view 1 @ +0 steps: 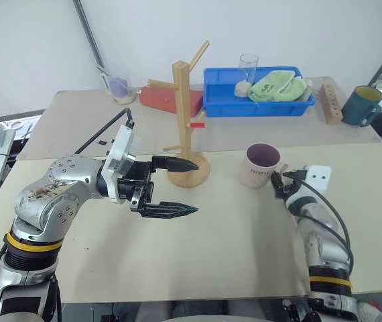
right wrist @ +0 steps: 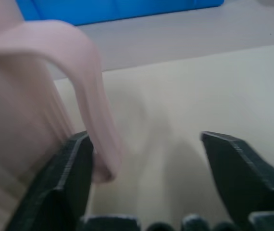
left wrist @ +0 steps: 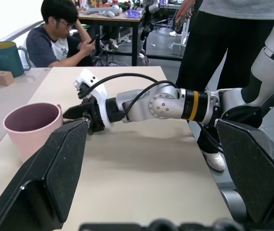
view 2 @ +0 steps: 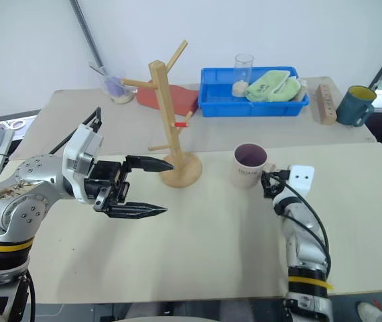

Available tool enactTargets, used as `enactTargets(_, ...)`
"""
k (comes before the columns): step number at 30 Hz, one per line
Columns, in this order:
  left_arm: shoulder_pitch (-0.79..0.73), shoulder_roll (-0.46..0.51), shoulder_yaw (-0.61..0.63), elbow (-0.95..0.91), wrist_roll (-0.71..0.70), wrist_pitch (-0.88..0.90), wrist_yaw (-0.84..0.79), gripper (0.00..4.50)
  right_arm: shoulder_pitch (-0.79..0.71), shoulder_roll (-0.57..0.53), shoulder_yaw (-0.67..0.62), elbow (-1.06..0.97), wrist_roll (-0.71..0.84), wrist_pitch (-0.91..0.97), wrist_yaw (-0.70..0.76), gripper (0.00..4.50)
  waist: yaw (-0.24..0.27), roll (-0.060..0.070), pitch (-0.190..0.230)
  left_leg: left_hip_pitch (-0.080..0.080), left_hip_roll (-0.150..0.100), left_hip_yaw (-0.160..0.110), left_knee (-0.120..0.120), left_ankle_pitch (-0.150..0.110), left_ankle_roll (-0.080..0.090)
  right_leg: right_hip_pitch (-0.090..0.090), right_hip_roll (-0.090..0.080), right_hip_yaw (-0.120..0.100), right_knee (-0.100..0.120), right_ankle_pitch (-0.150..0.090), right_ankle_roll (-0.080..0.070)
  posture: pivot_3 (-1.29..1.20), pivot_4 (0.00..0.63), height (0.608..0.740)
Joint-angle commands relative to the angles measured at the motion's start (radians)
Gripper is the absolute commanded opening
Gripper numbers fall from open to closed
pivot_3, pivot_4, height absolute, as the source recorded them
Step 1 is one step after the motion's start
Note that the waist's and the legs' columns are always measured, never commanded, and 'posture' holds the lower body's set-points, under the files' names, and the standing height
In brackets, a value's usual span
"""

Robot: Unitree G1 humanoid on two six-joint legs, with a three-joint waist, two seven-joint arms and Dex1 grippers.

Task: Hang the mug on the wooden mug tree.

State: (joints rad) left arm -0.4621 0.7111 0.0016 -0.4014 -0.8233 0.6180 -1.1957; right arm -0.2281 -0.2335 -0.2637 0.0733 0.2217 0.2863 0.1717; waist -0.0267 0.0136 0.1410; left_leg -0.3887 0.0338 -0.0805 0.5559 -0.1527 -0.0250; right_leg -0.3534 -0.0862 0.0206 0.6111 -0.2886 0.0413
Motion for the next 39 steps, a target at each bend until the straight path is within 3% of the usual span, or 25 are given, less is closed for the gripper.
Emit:
enactTargets(1,0.001,0.008,0.021,-0.011,0.001,-0.016,-0.002,4.50,-0.029,-0.001,-0.019,0.002,0.027,-0.053,0.016,2.00,-0.002,0.000,0.000,0.000,0.000,0.000,0.000,0.000,0.000,0.000,0.000,0.000,0.000,0.000,0.000,0.00,0.150,0.740)
enactTargets(7,0.011,0.002,0.037,-0.006,0.006,-0.020,0.033,4.50,-0.030,-0.007,-0.015,-0.036,0.083,-0.038,0.076,0.01,-0.008,0.000,0.000,0.000,0.001,0.000,0.000,0.000,0.000,0.000,0.008,0.011,0.000,0.000,0.000,0.00,0.150,0.740)
enactTargets(12,0.048,0.031,0.083,-0.001,0.012,-0.019,0.058,4.50,0.010,-0.107,0.058,-0.190,0.059,0.011,0.171,0.01,-0.013,0.000,0.000,0.000,0.000,0.000,0.000,0.000,0.000,0.000,0.013,0.022,0.000,0.000,0.000,0.00,0.150,0.740)
enactTargets(15,0.093,0.066,0.130,0.021,0.036,-0.030,0.068,4.50,-0.004,-0.272,0.174,-0.309,-0.054,0.033,0.269,0.01,-0.019,0.000,0.000,0.000,0.000,0.001,0.000,0.000,0.000,-0.001,0.013,0.024,0.000,0.000,-0.001,0.00,0.150,0.740)
enactTargets(18,0.142,0.100,0.172,0.051,0.069,-0.052,0.063,4.50,-0.081,-0.441,0.297,-0.384,-0.169,0.029,0.387,0.01,-0.021,-0.001,0.001,0.003,0.000,0.001,0.000,0.000,0.000,-0.004,0.013,0.024,0.000,-0.001,-0.002,0.00,0.150,0.740)
enactTargets(21,0.173,0.125,0.201,0.078,0.087,-0.071,0.052,4.50,-0.244,-0.531,0.394,-0.410,-0.230,0.030,0.502,0.01,-0.022,-0.003,0.002,0.005,0.001,0.001,-0.001,-0.005,-0.007,-0.006,0.012,0.023,0.000,-0.002,-0.004,0.00,0.150,0.740)
enactTargets(25,0.174,0.133,0.215,0.075,0.071,-0.062,0.049,4.50,-0.497,-0.536,0.501,-0.342,-0.285,0.028,0.617,0.01,-0.018,-0.005,0.003,0.003,0.000,0.001,-0.001,-0.004,-0.007,-0.010,0.011,0.023,0.000,-0.002,-0.004,0.00,0.150,0.740)
enactTargets(29,0.164,0.127,0.219,0.061,0.052,-0.044,0.059,4.50,-0.660,-0.501,0.566,-0.265,-0.300,-0.014,0.709,0.01,-0.009,-0.005,0.002,0.002,0.001,0.001,-0.002,-0.004,-0.006,-0.008,0.011,0.023,0.000,-0.002,-0.004,0.00,0.150,0.740)
enactTargets(39,0.175,0.116,0.222,0.043,0.048,-0.048,0.079,4.50,-0.788,-0.456,0.620,-0.107,-0.364,-0.139,0.809,0.01,-0.013,-0.003,0.000,0.005,0.001,0.001,-0.003,0.000,0.000,-0.005,0.012,0.023,0.001,-0.001,-0.004,0.00,0.150,0.740)
